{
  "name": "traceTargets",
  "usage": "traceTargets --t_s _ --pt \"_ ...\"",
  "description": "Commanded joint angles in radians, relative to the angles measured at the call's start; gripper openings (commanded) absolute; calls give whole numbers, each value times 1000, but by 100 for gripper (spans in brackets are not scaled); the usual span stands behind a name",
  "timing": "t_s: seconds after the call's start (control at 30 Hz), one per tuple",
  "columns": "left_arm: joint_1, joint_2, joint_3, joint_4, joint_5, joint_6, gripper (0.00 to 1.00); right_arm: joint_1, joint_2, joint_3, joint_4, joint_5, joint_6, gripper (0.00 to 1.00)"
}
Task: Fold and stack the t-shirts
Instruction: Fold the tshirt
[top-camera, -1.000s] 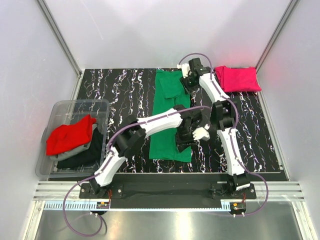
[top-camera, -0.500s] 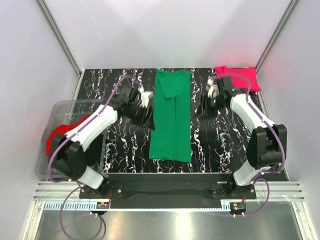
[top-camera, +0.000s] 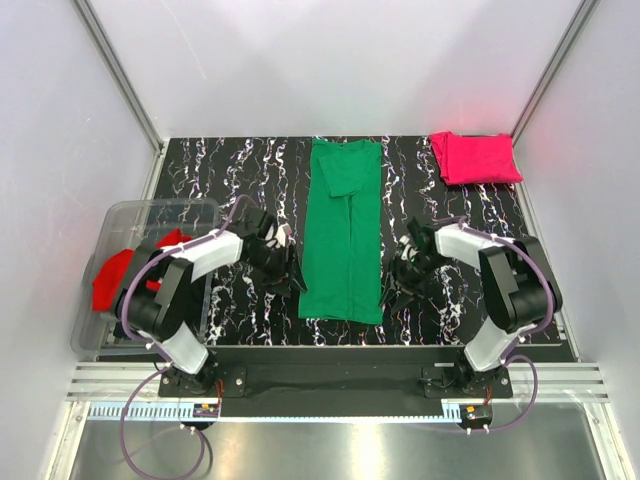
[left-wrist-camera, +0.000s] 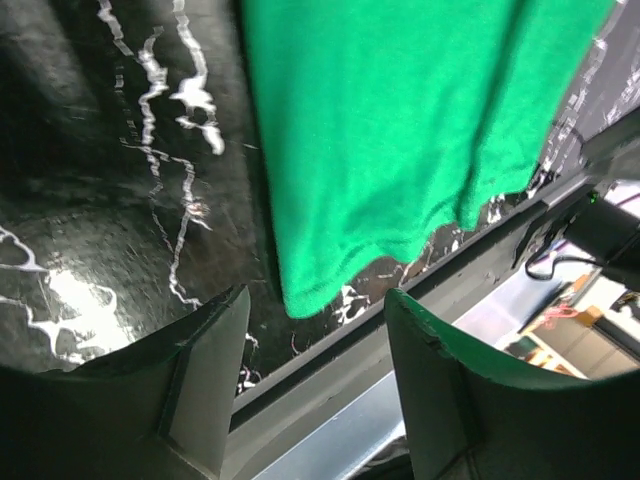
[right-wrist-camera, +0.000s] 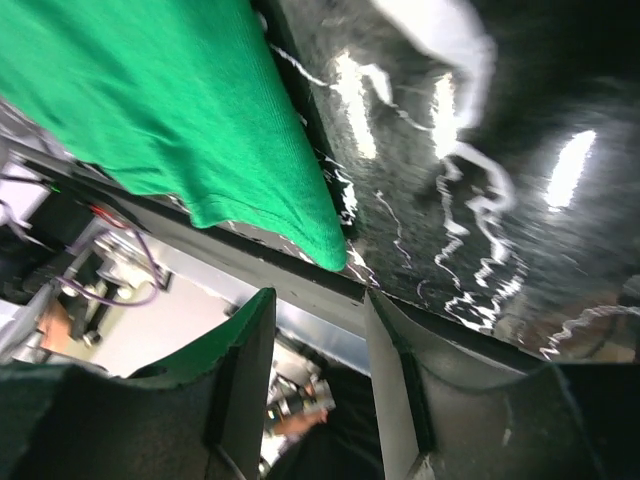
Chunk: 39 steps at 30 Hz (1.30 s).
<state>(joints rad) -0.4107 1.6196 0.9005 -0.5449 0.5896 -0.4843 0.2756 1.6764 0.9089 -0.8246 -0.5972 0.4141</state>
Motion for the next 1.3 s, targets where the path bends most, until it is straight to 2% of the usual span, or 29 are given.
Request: traceTargets --t_s 0.0,0.27,0.43,0.63,0.67,0.7,0.8,0.9,0.93,1.0,1.27 --pt "3 37 -37 59 35 -62 59 54 34 -11 48 -32 43 48" --pt "0 45 -107 69 -1 -92 49 112 118 -18 107 0 71 48" --pt "-17 46 -120 91 1 -91 48 116 131 -22 114 16 75 47" --pt "-45 71 -115 114 15 -88 45 114 131 -39 136 19 86 42" --pt "-53 74 -114 115 15 -88 44 114 126 -41 139 22 88 41" --pt "-56 77 -114 115 19 -88 38 114 125 -45 140 25 86 41" --pt "-60 77 -120 119 19 -94 28 116 109 -56 153 25 89 35" --pt "-62 85 -117 128 38 -93 12 114 95 -68 171 10 91 16" --pt "-62 82 -114 132 42 -92 0 114 82 -70 173 7 89 6" --pt "-62 65 -104 134 47 -86 0 116 65 -67 173 7 86 0" --pt "-28 -49 32 40 24 -13 0 56 -133 19 75 23 -7 0"
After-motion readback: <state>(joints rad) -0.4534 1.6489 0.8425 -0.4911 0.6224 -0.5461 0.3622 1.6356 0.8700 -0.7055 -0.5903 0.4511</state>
